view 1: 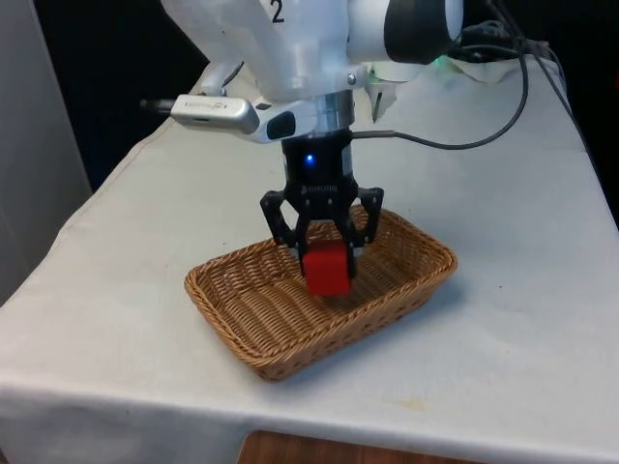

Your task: Pick up the cube and place it into the basket.

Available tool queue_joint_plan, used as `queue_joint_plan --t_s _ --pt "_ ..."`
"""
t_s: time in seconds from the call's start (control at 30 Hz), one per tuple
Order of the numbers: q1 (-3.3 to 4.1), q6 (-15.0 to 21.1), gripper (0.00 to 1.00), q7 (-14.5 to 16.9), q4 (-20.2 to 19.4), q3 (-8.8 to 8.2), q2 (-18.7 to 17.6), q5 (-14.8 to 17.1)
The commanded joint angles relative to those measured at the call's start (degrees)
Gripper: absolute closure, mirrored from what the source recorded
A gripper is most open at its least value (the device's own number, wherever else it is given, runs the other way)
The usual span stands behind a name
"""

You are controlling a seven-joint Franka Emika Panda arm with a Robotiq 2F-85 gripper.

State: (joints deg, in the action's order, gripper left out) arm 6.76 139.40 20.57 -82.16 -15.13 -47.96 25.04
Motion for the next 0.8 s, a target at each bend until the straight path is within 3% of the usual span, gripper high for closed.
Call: queue_joint_plan --t_s 0.0,0.4,0.43,0.53,0.57,0.6,0.63,0.73,0.77 --pt "-0.17 -0.4 0.99 0.5 0.2 0.46 0.3 0.6" --pt "0.29 0.1 0.98 0.3 0.4 0.11 -0.5 0.7" --pt "0.29 0.1 0.94 0.3 0.5 0.11 -0.5 0.7" --pt "0.34 -0.1 0.68 0.4 0.2 0.06 -0.4 0.6" --pt "0.34 0.1 0.68 0.3 0.5 0.11 -0.6 0.7" --pt "0.34 0.1 0.58 0.3 0.5 0.11 -0.6 0.7" --pt "0.34 0.2 0.33 0.3 0.5 0.11 -0.6 0.7" --pt "0.34 0.2 0.04 0.3 0.5 0.11 -0.6 0.7" --pt "0.34 0.2 0.00 0.3 0.5 0.11 -0.7 0.7"
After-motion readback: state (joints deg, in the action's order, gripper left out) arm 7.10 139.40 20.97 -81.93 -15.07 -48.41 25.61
